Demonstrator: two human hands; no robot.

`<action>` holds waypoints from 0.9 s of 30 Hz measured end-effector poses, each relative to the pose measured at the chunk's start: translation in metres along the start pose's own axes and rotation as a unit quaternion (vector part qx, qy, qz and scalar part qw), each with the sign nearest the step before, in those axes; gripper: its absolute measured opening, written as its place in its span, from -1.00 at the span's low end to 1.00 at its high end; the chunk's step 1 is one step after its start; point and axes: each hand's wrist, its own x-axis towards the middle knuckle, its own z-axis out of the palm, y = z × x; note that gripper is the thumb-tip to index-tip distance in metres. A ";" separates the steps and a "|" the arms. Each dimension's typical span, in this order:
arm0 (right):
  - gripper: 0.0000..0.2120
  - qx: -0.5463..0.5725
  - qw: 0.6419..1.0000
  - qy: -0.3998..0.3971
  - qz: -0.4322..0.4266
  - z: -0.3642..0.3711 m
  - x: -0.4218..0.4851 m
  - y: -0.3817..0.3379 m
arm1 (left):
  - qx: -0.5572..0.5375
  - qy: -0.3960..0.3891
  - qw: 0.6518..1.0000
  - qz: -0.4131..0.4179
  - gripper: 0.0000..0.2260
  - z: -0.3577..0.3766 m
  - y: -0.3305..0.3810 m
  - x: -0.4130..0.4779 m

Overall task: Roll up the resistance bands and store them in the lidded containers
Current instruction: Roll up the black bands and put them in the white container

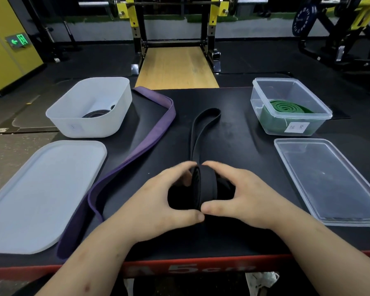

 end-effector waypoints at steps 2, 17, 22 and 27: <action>-0.43 -0.004 1.000 -0.008 -0.014 0.003 -0.003 -0.001 | 0.017 0.003 1.000 0.012 -0.28 0.002 0.003 -0.002; -0.44 0.035 0.999 -0.026 -0.013 -0.003 -0.004 -0.007 | -0.008 0.026 1.000 0.013 -0.36 0.003 0.005 0.001; -0.53 0.040 0.999 -0.016 -0.014 -0.001 -0.004 -0.004 | -0.023 0.026 0.999 0.015 -0.34 0.002 0.004 0.000; -0.29 -0.017 0.999 -0.037 -0.016 0.005 -0.002 0.004 | -0.025 0.020 0.999 0.026 -0.35 0.004 0.004 -0.001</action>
